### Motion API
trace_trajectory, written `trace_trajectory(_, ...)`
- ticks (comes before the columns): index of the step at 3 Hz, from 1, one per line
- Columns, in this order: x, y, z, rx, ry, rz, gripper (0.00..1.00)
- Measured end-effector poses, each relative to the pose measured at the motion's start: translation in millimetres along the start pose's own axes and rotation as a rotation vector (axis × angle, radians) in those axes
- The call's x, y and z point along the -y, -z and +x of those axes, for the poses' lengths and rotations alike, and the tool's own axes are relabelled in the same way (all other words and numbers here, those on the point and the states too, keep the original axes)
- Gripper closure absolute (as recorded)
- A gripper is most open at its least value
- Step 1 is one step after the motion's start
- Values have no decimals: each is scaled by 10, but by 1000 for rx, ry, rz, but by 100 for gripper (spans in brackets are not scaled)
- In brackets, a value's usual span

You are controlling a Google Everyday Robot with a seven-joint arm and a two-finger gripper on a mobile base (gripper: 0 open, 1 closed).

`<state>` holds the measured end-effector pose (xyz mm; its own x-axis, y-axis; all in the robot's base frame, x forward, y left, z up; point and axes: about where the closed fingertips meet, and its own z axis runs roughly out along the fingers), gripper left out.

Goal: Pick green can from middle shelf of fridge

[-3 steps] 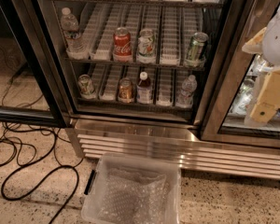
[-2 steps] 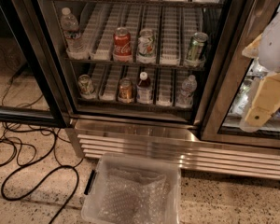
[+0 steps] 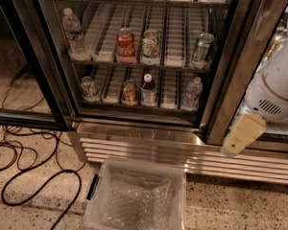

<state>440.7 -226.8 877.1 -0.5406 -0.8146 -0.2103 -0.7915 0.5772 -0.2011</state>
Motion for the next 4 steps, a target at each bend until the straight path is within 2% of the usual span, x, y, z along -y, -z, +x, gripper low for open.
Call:
trace_trajectory(1, -23, -383, 95, -7, -157, -58, 0)
trace_trajectory(2, -24, -383, 94, -7, -157, -57, 0)
trace_trajectory(3, -20, -537, -59, 59, -231, -50, 0)
trace_trajectory(4, 36, -900, -370, 173, -399, -65, 0)
